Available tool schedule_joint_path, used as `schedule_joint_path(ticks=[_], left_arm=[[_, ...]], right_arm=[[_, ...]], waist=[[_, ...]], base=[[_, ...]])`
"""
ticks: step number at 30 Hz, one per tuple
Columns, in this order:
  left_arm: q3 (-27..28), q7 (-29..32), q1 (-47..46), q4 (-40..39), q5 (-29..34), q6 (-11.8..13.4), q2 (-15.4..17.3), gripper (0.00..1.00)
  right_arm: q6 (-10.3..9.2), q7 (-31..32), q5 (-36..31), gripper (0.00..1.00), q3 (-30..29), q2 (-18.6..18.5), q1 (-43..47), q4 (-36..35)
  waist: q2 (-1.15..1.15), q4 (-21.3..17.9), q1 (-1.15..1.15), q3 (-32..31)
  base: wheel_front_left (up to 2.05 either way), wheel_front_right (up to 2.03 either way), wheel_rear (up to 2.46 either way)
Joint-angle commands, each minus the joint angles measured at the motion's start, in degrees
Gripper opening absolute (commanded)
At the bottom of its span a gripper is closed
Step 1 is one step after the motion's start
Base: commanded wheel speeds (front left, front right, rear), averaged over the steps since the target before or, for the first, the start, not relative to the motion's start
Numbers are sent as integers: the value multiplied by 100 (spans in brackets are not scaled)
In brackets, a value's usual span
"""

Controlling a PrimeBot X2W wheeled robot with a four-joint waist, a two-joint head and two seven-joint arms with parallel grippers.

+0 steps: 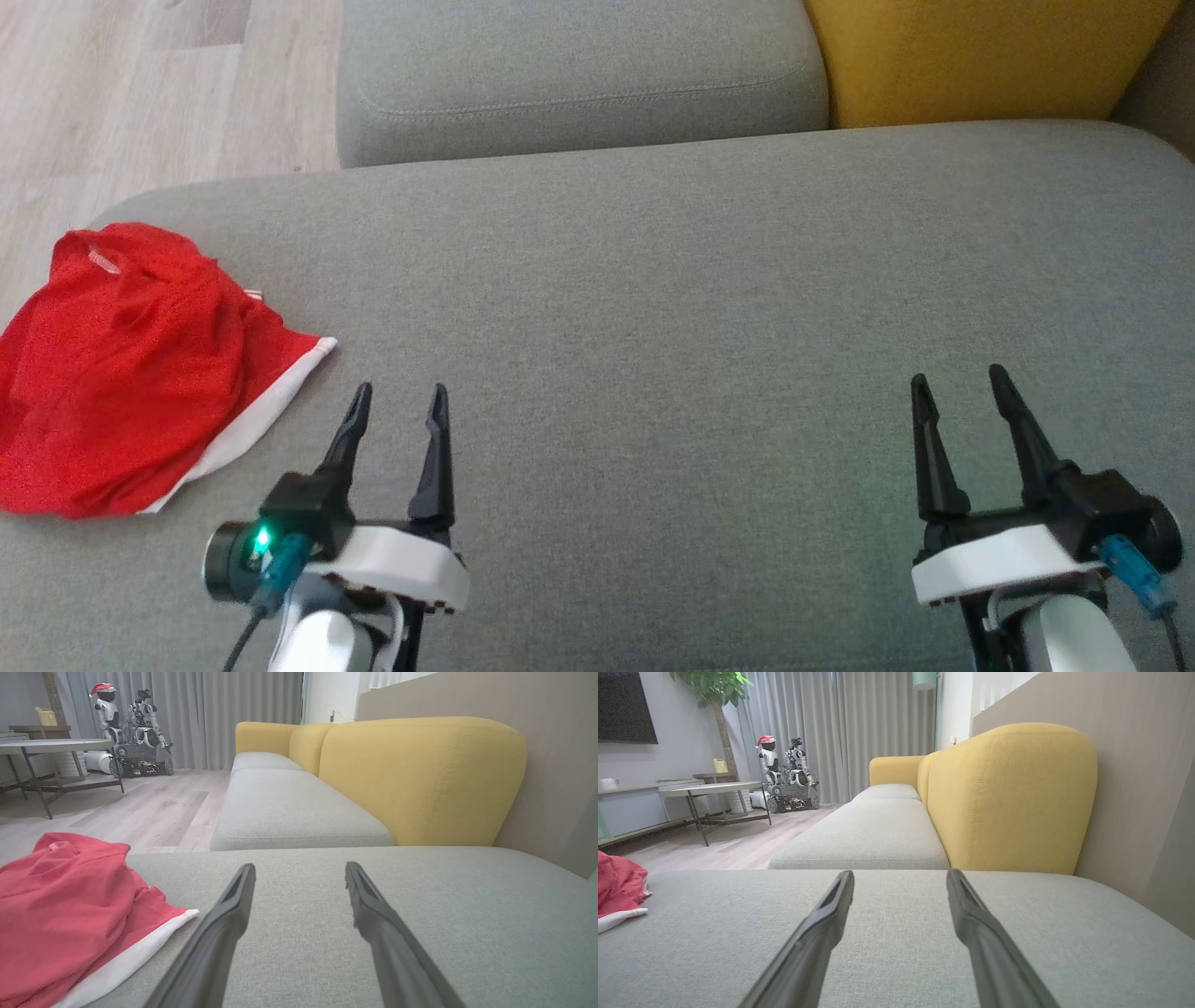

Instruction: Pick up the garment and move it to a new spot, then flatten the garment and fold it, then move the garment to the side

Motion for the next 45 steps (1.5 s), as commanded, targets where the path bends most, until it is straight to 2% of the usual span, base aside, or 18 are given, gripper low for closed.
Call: schedule_joint_path(ticks=[1, 9, 15, 25, 33, 45], left_arm=[[229, -72, -111, -159, 93, -18, -22, 100], [706, -72, 27, 308, -589, -445, -146, 100], [609, -72, 1, 455, -856, -445, -149, 100], [566, -72, -90, 461, -917, -415, -150, 100], [730, -72, -124, 409, -844, -213, -151, 100], [1026, -72, -5, 76, -794, -216, -151, 100]], right_arm=[[-4, -79, -33, 100, 173, -39, -133, -153], [-4, -79, 880, 100, 312, -39, -109, 345], [-4, -79, 1128, 100, 371, -39, -183, 574], [-4, -79, 1102, 100, 403, -39, -232, 515], [-4, -79, 1046, 100, 542, -39, -168, 446], [-4, -79, 1214, 100, 900, -39, -57, 496]], waist=[[0, -1, 0, -6], [0, -13, 0, -30], [0, -32, 0, -35], [0, 113, 0, -20], [0, 692, 0, -21], [0, 1720, 0, -75]], base=[[0, 0, 0], [0, 0, 0], [0, 0, 0], [0, 0, 0], [0, 0, 0], [0, 0, 0]])
